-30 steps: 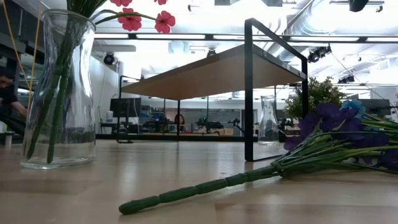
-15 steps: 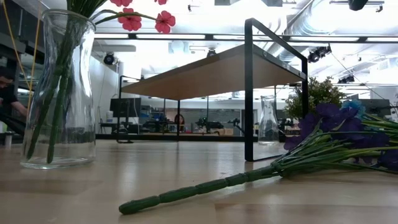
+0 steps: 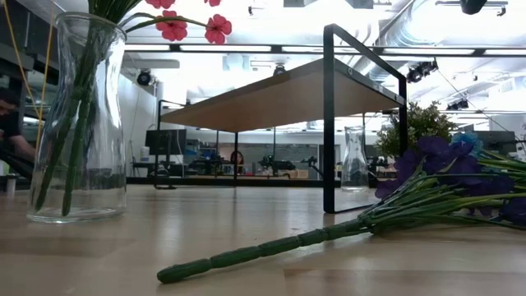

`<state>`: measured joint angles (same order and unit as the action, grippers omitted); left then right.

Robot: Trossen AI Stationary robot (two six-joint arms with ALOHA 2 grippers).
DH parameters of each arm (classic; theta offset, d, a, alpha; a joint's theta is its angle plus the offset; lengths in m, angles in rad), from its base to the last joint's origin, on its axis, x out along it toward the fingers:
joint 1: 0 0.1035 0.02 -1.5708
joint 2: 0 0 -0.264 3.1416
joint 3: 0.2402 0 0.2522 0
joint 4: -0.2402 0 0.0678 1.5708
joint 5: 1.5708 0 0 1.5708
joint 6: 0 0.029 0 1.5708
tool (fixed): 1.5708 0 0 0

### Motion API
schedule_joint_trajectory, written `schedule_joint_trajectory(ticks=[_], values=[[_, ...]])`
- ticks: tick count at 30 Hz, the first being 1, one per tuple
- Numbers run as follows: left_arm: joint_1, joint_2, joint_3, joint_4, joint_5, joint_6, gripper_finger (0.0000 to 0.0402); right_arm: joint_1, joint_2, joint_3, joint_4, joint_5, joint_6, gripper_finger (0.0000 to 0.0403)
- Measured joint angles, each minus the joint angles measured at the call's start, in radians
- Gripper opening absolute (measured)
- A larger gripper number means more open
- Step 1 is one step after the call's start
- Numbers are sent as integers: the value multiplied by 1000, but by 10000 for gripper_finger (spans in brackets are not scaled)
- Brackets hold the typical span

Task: Pick and place flowers into a vace then onto a shelf
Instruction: Put the orange tulip into the bottom transparent vase

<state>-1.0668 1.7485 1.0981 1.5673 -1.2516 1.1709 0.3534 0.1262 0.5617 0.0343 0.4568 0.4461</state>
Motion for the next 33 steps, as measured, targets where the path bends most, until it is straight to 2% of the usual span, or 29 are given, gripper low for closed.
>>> schedule_joint_trajectory(ticks=[6,11,21,27,33], values=[[0,-142,-224,0,114,-190,20,0,26,0,2,11,0,381],[1,-207,-323,0,168,-260,20,0,75,0,3,15,0,381],[13,-216,-382,0,164,-327,20,0,180,0,60,13,-1,381],[14,-216,-423,0,166,-398,20,0,188,0,129,11,-57,381],[14,-216,-423,0,199,-384,20,0,187,0,144,11,-72,381]])
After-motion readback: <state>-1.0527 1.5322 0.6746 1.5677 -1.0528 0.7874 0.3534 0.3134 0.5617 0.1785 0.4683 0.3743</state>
